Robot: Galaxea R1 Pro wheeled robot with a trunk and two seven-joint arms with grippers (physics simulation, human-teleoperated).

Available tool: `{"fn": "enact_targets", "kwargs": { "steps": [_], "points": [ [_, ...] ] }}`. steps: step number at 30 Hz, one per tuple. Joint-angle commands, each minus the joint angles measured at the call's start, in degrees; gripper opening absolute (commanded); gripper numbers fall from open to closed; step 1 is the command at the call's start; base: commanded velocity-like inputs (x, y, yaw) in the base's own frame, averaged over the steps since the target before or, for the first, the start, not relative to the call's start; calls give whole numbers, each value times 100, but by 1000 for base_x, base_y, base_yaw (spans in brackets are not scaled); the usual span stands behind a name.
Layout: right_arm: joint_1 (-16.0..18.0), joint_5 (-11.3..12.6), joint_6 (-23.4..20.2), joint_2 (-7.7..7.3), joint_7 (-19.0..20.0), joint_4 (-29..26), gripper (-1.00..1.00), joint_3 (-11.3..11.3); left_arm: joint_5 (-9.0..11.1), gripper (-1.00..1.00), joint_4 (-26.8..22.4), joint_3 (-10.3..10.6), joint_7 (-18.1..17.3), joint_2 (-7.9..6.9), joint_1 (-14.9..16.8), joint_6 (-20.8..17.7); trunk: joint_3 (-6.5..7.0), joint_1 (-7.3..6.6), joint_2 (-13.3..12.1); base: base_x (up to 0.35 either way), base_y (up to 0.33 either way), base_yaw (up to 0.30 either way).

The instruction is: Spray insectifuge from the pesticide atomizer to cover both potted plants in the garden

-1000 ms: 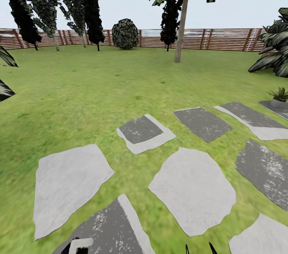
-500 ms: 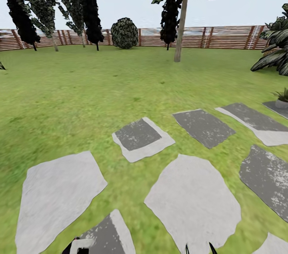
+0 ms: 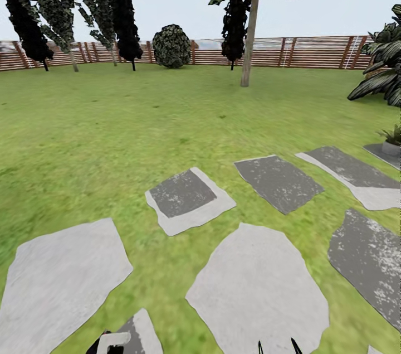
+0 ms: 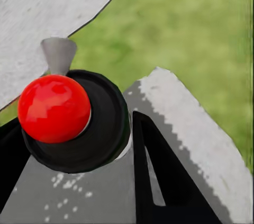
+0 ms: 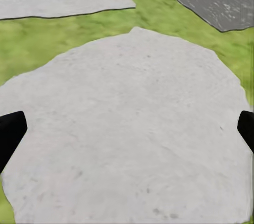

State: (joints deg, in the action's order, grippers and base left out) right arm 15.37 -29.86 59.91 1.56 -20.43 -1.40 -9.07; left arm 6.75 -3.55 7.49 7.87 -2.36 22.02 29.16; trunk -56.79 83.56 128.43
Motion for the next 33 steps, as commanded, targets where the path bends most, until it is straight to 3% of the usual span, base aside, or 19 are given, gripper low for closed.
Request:
{"fn": "enact_targets", "kwargs": {
  "steps": [1, 11, 33],
  "points": [
    [2, -71, 9, 0, -19, 6, 100, -39, 50, -100, 3, 54, 13, 3, 3, 19, -5, 1, 2, 201, -222, -161],
    [9, -46, 9, 80, -26, -9, 100, -51, 48, -100, 4, 56, 22, 8, 4, 19, -4, 1, 2, 202, -207, -276],
    [10, -47, 9, 73, -31, -9, 100, -51, 38, -100, 12, 53, 13, -5, 4, 19, -4, 1, 2, 264, -163, -300]
  ]
}}
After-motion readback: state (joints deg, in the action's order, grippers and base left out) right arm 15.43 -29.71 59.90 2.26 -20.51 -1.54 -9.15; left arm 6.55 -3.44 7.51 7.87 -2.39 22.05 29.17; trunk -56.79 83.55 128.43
